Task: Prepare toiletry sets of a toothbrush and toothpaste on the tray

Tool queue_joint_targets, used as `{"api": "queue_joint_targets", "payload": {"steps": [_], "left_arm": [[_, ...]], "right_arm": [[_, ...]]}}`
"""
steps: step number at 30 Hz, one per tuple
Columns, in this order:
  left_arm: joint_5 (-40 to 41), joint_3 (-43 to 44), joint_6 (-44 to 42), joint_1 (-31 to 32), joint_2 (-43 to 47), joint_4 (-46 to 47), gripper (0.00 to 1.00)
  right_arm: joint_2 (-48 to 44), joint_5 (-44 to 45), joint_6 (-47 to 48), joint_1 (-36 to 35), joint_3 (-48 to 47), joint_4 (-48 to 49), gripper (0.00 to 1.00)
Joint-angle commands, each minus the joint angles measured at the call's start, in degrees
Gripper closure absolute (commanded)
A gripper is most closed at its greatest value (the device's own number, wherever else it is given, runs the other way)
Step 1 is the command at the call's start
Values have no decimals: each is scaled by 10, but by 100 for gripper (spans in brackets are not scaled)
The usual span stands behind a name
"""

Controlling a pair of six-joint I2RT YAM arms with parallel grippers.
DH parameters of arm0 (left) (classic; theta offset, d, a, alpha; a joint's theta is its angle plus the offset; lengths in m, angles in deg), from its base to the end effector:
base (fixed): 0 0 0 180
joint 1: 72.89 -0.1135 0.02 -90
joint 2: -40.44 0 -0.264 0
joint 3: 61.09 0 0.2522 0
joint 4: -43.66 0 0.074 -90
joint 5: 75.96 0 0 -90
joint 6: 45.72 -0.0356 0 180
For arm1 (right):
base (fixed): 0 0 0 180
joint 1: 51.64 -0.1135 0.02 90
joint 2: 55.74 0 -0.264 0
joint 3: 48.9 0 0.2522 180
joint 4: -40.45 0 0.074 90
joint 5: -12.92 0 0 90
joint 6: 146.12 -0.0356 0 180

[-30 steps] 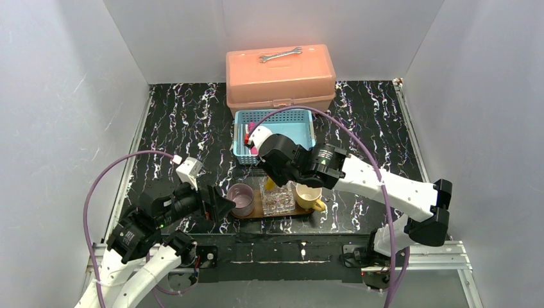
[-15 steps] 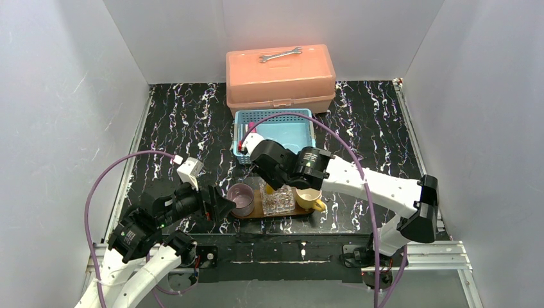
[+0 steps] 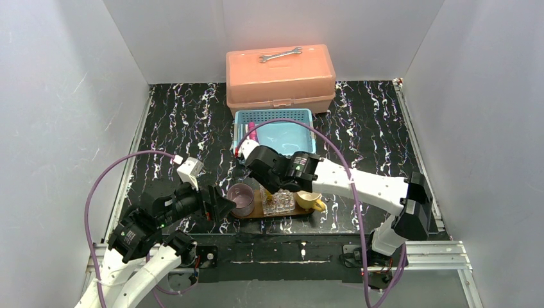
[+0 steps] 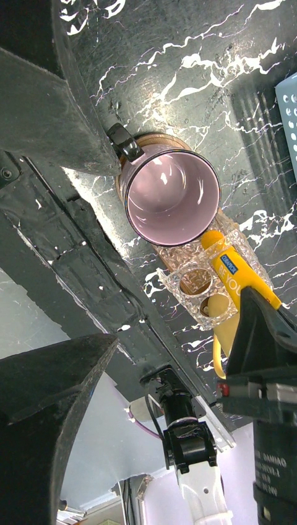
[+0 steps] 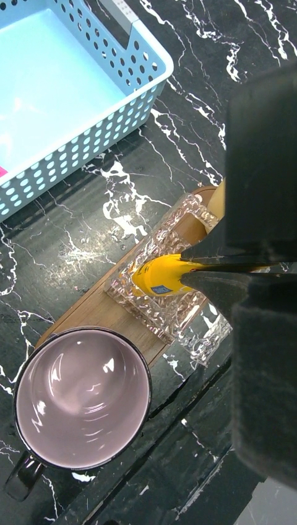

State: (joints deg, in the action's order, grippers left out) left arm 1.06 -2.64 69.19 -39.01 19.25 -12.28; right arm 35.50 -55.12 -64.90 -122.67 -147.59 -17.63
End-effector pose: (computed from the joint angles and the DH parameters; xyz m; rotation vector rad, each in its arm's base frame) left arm 0.0599 -0.0499 0.3268 0.3171 1.9687 -0.8969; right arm 0.1243 0.3207 0.3274 -1.0856 2.1165 0.1914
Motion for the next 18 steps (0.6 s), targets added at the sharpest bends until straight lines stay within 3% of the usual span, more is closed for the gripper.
{"api": "queue_joint_targets", "payload": {"steps": [1,18], "left_arm": [[-8,-2,-6,-1,-5,7,2],[-10,-3,-6,0,-5,8,2]], "right_arm": [[6,-2,-3,-3,8,41,99],[16,-1,-15,-3,35,59,95]]}}
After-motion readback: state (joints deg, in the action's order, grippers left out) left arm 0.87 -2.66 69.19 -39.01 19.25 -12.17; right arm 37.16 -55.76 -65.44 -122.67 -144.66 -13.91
